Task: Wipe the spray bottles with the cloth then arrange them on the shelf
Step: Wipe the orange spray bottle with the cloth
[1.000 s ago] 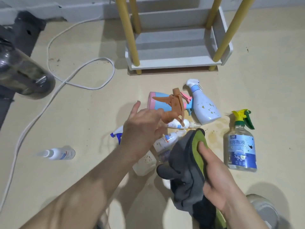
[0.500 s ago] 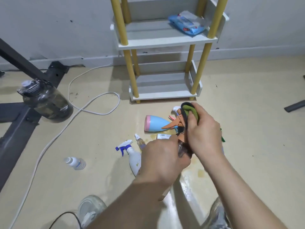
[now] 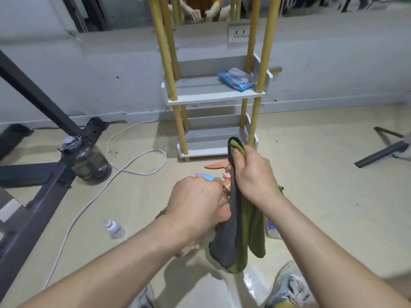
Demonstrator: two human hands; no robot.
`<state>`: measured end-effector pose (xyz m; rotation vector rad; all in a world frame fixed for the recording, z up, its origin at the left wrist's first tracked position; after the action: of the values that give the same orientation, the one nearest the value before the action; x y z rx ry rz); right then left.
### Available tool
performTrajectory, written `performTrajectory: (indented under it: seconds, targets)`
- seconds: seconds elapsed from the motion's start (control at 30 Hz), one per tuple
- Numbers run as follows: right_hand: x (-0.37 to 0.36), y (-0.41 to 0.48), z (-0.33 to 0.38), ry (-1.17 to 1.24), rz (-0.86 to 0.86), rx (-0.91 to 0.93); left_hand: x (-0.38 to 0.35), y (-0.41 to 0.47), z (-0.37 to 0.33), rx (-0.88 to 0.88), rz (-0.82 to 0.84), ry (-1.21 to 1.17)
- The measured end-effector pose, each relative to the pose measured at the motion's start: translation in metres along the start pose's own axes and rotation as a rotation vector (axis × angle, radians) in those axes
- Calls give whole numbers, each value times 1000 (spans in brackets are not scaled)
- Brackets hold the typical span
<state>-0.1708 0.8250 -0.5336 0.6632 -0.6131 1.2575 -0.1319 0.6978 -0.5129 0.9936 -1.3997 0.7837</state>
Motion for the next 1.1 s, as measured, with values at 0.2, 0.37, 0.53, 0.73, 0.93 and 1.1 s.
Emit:
performTrajectory:
  seconds: [0.2,0.37,0.53,0.73,0.93,1.1]
  targets:
    - [24,-9,11,607,343,-194,41,-17,13,19,-57,-60]
    - [1,-50,37,781,-82,-140,52,-19,12,65,-151,-166]
    - [-21,-78,52,1244,143,-503,63,-16,13,163,-230,-228]
    - [28,-30,57,1214,112,-338,63,-23,0,192,-135,-832]
    - [38,-63,55,732,375,11,64,-4,32,429,-330,-1036]
    - [33,-73,51,-193,308,445,73,4,51,521,-424,-963]
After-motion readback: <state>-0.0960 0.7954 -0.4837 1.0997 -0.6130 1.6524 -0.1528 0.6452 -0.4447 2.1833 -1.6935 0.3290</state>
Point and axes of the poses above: each hand's wrist, its own y-axis towards the middle knuckle, its own x-axis out of the back of the hand, z = x × y, the point moved 2 cm from there along y, towards the middle knuckle, and after that the axes turned 9 degrees about -y, right-handed, at the moved point
